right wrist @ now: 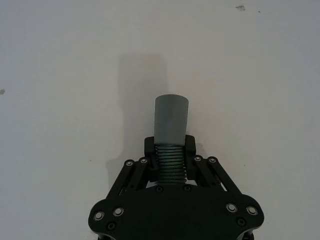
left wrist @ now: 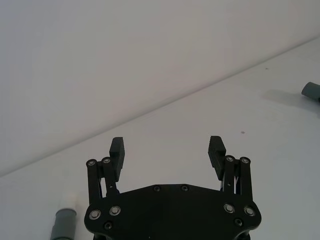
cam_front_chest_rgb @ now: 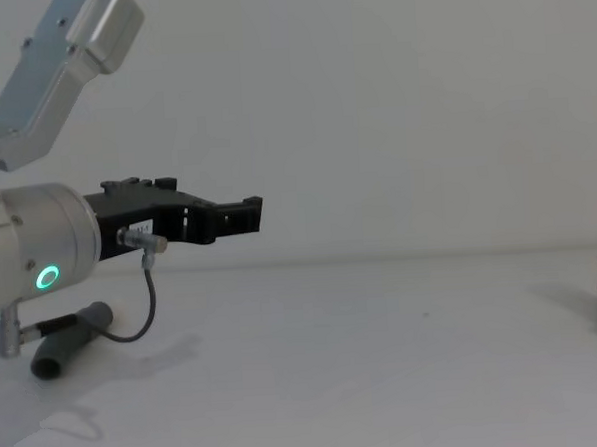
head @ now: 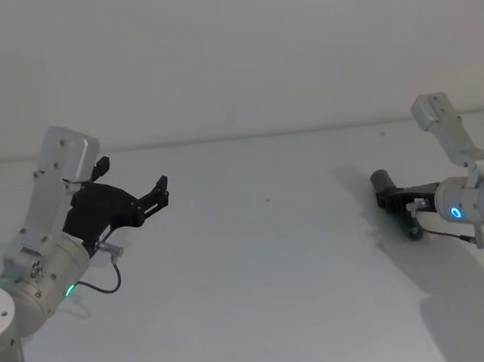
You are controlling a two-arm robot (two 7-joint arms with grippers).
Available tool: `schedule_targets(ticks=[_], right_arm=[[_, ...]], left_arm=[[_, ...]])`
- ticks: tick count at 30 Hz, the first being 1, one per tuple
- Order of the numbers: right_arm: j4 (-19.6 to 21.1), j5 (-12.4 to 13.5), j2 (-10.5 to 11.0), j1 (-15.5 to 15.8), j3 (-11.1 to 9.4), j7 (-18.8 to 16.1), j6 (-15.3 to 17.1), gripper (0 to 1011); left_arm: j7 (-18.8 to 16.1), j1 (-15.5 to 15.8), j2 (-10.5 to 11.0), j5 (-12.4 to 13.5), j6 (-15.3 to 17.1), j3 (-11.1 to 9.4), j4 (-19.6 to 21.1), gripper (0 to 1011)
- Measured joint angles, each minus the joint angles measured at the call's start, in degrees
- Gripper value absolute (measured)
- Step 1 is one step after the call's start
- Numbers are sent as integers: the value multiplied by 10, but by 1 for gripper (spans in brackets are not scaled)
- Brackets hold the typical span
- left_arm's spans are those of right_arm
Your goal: Use both hands to pick up one end of the pipe from the table, align the ends, and insert them.
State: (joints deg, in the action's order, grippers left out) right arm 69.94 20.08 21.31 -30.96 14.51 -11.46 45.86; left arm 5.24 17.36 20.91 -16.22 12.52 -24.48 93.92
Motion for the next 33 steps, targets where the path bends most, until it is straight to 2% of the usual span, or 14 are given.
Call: schedule_targets(ticks=[12,19,28,33], right_arm=[[0,0,0,0,0,0,0,286],[0,0,0,0,0,0,0,286],[0,0,0,0,0,0,0,286],[0,0,0,0,0,0,0,286]], left_arm=[[-9,5,-5,4,18,6,13,1001],[-25,0,-2,7,41,22,30,1001],[-38,-10,7,1,94,48,52,1002],[-43,-18,14,-9,136,67,61,1001]])
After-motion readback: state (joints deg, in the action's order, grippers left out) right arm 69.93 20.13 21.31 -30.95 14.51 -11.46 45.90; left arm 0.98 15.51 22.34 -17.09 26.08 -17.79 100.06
